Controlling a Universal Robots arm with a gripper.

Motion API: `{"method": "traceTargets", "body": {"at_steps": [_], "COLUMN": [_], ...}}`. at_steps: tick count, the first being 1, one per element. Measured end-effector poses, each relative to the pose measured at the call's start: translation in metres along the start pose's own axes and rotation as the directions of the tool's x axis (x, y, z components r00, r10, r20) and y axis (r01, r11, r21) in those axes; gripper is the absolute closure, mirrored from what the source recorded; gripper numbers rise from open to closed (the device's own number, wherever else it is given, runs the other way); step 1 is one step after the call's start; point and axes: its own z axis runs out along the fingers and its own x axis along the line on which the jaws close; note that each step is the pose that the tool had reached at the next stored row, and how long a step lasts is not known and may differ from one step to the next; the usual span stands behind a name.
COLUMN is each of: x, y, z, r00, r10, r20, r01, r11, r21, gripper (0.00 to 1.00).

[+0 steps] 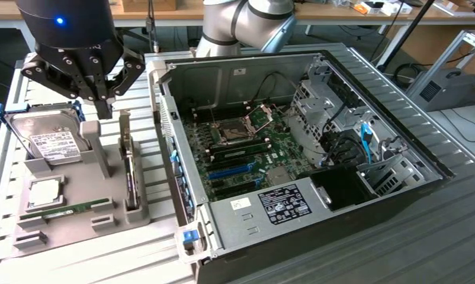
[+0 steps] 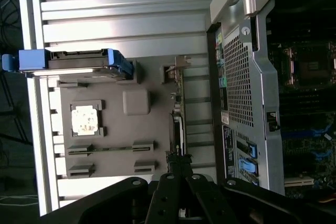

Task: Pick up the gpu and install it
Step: 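Reach for the gpu, then pick up the gpu and move the gpu toward the slot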

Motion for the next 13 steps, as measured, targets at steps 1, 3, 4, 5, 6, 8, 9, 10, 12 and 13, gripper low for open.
{"method": "traceTargets", "body": {"at_steps": [1, 3, 4, 5, 6, 8, 9, 10, 12, 13], "x": [0.0000, -0.0005, -0.0007, -0.0007, -0.0007, -0.0007, -0.0007, -0.0007, -0.0007, -0.0007], "y": [0.0000, 0.0000, 0.0000, 0.0000, 0.0001, 0.0001, 0.0001, 0.0001, 0.0000, 0.0000], "z": [0.0000, 0.0000, 0.0000, 0.0000, 0.0000, 0.0000, 0.0000, 0.0000, 0.0000, 0.0000], "r00": [1.0000, 1.0000, 1.0000, 1.0000, 1.0000, 1.0000, 1.0000, 1.0000, 1.0000, 1.0000], "r10": [0.000, 0.000, 0.000, 0.000, 0.000, 0.000, 0.000, 0.000, 0.000, 0.000], "r20": [0.0000, 0.0000, -0.0001, 0.0000, 0.0000, 0.0000, 0.0000, 0.0000, -0.0001, 0.0000], "r01": [0.000, 0.000, 0.000, 0.000, 0.000, 0.000, 0.000, 0.000, 0.000, 0.000], "r11": [1.0000, 1.0000, 1.0000, 1.0000, 1.0000, 1.0000, 1.0000, 1.0000, 1.0000, 1.0000], "r21": [0.0000, 0.0000, 0.0000, 0.0000, 0.0000, 0.0000, 0.0000, 0.0000, 0.0000, 0.0000], "gripper": [0.89, 0.89, 0.89, 0.89, 0.89, 0.89, 0.89, 0.89, 0.89, 0.89]}}
